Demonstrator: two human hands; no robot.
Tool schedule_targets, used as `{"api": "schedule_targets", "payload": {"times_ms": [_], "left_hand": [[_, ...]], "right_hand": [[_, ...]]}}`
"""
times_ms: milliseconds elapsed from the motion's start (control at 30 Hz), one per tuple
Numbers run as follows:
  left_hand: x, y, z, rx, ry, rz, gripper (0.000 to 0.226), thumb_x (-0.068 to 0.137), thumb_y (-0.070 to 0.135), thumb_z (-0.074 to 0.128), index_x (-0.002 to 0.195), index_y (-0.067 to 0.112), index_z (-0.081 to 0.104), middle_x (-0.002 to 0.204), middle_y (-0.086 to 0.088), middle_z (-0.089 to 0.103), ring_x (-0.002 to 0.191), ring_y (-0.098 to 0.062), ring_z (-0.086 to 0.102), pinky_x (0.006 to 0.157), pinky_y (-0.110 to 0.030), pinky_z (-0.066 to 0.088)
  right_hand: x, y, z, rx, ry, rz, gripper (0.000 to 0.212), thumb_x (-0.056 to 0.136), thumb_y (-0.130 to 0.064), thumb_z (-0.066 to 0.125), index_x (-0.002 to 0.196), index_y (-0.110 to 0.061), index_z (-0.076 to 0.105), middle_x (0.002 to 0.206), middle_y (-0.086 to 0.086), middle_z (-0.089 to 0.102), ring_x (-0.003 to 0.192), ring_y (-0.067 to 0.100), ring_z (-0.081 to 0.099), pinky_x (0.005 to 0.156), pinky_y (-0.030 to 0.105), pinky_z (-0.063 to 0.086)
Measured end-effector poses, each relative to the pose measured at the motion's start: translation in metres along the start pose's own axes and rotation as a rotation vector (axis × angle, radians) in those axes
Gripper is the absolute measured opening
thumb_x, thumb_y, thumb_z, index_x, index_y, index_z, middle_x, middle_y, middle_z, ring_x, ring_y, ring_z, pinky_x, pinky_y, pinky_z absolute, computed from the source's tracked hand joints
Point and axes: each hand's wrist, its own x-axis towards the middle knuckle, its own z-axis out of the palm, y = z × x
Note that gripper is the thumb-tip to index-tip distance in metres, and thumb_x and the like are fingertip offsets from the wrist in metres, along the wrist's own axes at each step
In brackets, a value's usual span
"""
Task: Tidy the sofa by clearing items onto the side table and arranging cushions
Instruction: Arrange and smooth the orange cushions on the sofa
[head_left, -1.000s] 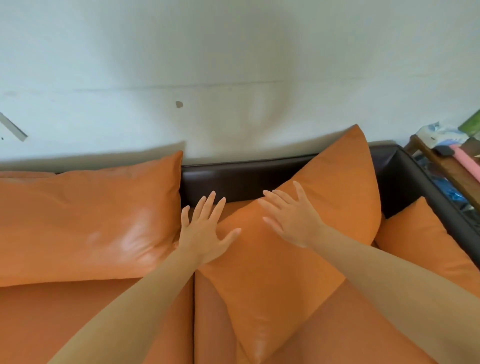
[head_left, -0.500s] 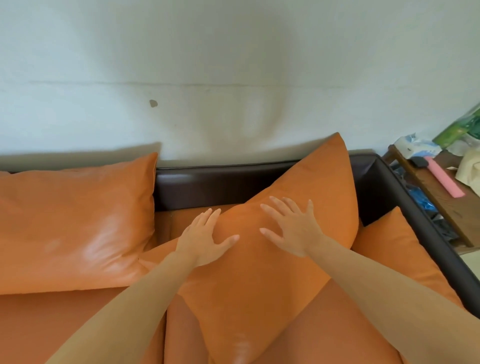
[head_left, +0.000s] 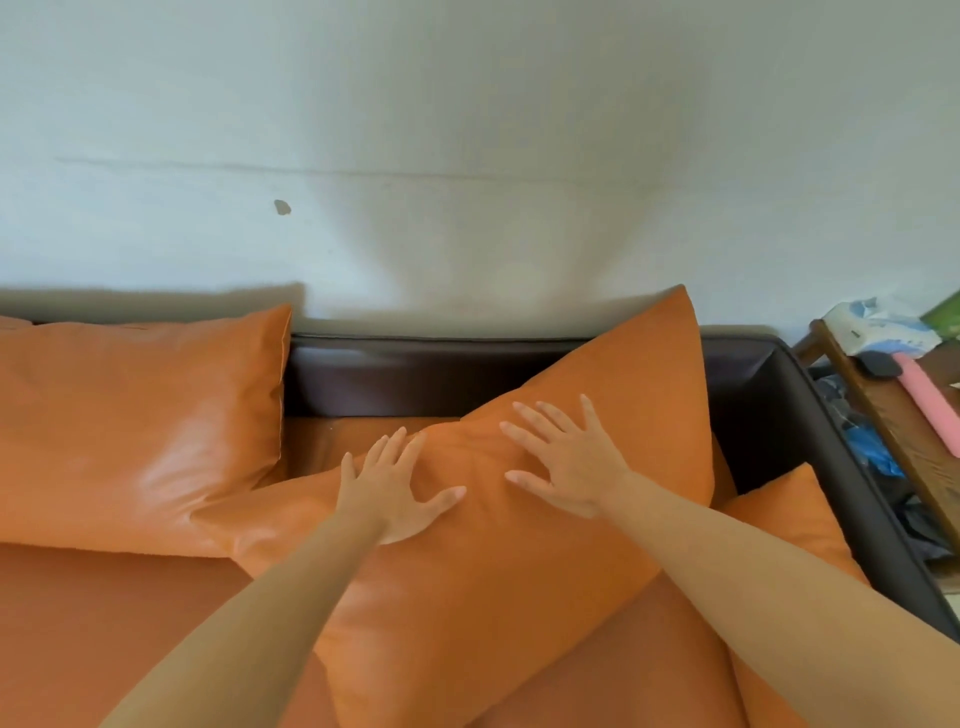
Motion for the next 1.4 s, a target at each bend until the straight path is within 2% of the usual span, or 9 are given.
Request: {"api": "schedule_targets", "payload": {"times_ms": [200, 367, 600, 733, 833, 900, 1033, 1200, 1400], "left_hand": [[0.005, 0.011, 0.014, 0.092, 0.001, -0.105, 0.109, 0.061, 0.095, 0.007, 0.153, 0.036, 0.005, 0.163, -0.001, 0.003, 0.15, -0.023, 0.001, 0.119, -0.054, 0.005], [0.009, 0.003, 0.024, 0.114, 0.104, -0.083, 0.121, 0.05, 0.097, -0.014, 0.152, 0.036, 0.01, 0.161, 0.003, 0.015, 0.148, -0.019, 0.01, 0.118, -0.051, 0.009], [0.023, -0.013, 0.041, 0.084, 0.252, -0.026, 0.106, 0.068, 0.096, 0.005, 0.14, 0.03, 0.046, 0.138, 0.004, 0.052, 0.129, -0.02, 0.045, 0.109, -0.053, 0.028], [0.037, -0.024, 0.051, 0.07, 0.287, -0.01, 0.098, 0.073, 0.094, 0.015, 0.13, 0.027, 0.057, 0.12, 0.004, 0.063, 0.113, -0.02, 0.056, 0.103, -0.052, 0.034], [0.046, -0.028, 0.058, 0.077, 0.285, -0.003, 0.096, 0.075, 0.092, 0.013, 0.13, 0.026, 0.058, 0.117, 0.004, 0.064, 0.111, -0.02, 0.057, 0.103, -0.051, 0.035], [0.05, -0.03, 0.063, 0.088, 0.339, 0.023, 0.092, 0.08, 0.088, 0.014, 0.127, 0.024, 0.06, 0.111, 0.002, 0.066, 0.105, -0.022, 0.06, 0.1, -0.05, 0.037], [0.052, -0.03, 0.069, 0.114, 0.497, 0.101, 0.074, 0.093, 0.073, 0.02, 0.109, 0.02, 0.069, 0.087, 0.0, 0.068, 0.085, -0.023, 0.063, 0.092, -0.045, 0.039], [0.043, -0.025, 0.07, 0.145, 0.734, 0.218, 0.057, 0.102, 0.054, 0.025, 0.083, 0.021, 0.068, 0.067, 0.005, 0.059, 0.067, -0.021, 0.058, 0.086, -0.041, 0.034], [0.044, -0.022, 0.042, 0.107, 0.741, 0.279, 0.062, 0.103, 0.053, 0.021, 0.09, 0.021, 0.073, 0.073, 0.005, 0.062, 0.072, -0.021, 0.059, 0.088, -0.046, 0.032]], "right_hand": [[0.018, 0.035, 0.008, 0.009, -0.059, -0.033, 0.074, 0.086, -0.07, -0.002, 0.153, -0.037, 0.003, 0.162, -0.006, -0.004, 0.149, 0.02, -0.001, 0.117, 0.056, -0.002], [0.051, 0.049, 0.019, 0.053, -0.086, -0.04, 0.079, 0.083, -0.073, -0.004, 0.153, -0.036, 0.006, 0.162, -0.005, 0.003, 0.148, 0.02, 0.0, 0.118, 0.051, -0.002], [0.079, 0.051, 0.043, 0.022, -0.011, -0.082, 0.081, 0.084, -0.077, -0.001, 0.152, -0.035, 0.016, 0.16, -0.003, 0.017, 0.148, 0.023, 0.007, 0.117, 0.055, -0.003], [0.089, 0.048, 0.06, 0.013, 0.048, -0.063, 0.077, 0.088, -0.075, 0.007, 0.148, -0.032, 0.03, 0.147, -0.001, 0.043, 0.139, 0.027, 0.032, 0.114, 0.06, 0.01], [0.098, 0.043, 0.073, -0.009, 0.185, -0.035, 0.065, 0.094, -0.065, 0.019, 0.132, -0.025, 0.054, 0.115, 0.002, 0.064, 0.11, 0.027, 0.055, 0.101, 0.06, 0.031], [0.103, 0.04, 0.08, -0.007, 0.342, 0.002, 0.052, 0.096, -0.054, 0.028, 0.114, -0.021, 0.063, 0.097, 0.002, 0.066, 0.094, 0.025, 0.058, 0.092, 0.056, 0.037], [0.112, 0.03, 0.08, 0.045, 0.512, 0.086, 0.04, 0.096, -0.04, 0.031, 0.084, -0.022, 0.065, 0.077, -0.004, 0.065, 0.079, 0.019, 0.058, 0.082, 0.045, 0.03], [0.094, 0.034, 0.074, 0.056, 0.627, 0.099, 0.041, 0.099, -0.035, 0.03, 0.079, -0.021, 0.063, 0.071, -0.006, 0.062, 0.072, 0.018, 0.056, 0.078, 0.041, 0.027], [0.079, 0.042, 0.043, 0.086, 0.787, 0.107, 0.039, 0.1, -0.032, 0.034, 0.076, -0.019, 0.063, 0.067, -0.007, 0.06, 0.065, 0.017, 0.051, 0.073, 0.037, 0.023]]}}
